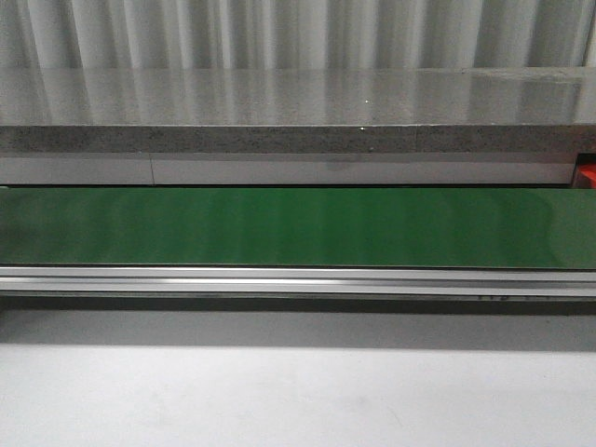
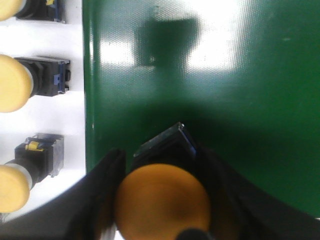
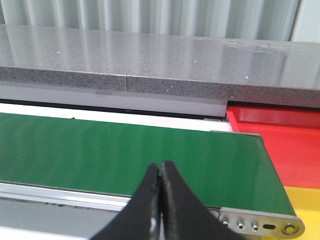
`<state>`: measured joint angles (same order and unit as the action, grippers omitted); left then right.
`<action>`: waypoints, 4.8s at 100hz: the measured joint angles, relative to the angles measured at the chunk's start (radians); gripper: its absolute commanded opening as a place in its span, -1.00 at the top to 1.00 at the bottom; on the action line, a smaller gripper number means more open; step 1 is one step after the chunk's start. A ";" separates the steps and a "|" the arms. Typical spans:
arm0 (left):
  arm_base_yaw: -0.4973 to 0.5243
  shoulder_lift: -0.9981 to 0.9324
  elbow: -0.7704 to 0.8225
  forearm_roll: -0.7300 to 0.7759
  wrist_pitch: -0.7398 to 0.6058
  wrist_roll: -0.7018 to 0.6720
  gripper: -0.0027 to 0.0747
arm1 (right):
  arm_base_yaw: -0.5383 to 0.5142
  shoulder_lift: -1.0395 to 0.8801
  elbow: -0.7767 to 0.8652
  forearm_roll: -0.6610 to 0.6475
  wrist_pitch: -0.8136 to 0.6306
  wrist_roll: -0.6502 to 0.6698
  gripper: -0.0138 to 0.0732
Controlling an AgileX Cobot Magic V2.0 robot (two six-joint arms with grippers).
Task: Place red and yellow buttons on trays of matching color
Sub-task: 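Lower the yellow button onto the green belt and open the left gripper, then grasp a red button from the table with the left gripper, then set the red button on the green belt and release it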
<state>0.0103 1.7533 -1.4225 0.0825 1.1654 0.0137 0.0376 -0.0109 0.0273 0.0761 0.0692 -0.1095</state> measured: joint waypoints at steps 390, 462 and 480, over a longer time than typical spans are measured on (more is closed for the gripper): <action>0.174 -0.398 0.311 0.005 -0.271 -0.124 0.98 | 0.000 0.000 0.000 0.000 0.000 0.000 0.82; 0.024 -0.040 0.120 -0.070 -0.176 -0.069 0.73 | 0.000 0.000 0.000 0.000 0.000 0.000 0.82; 0.022 -0.040 0.119 -0.083 -0.166 -0.042 -0.36 | 0.000 0.000 0.000 0.000 0.000 0.000 0.82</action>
<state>0.0325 1.7138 -1.3034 0.0000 0.9996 -0.0281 0.0376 -0.0109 0.0273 0.0761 0.0692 -0.1095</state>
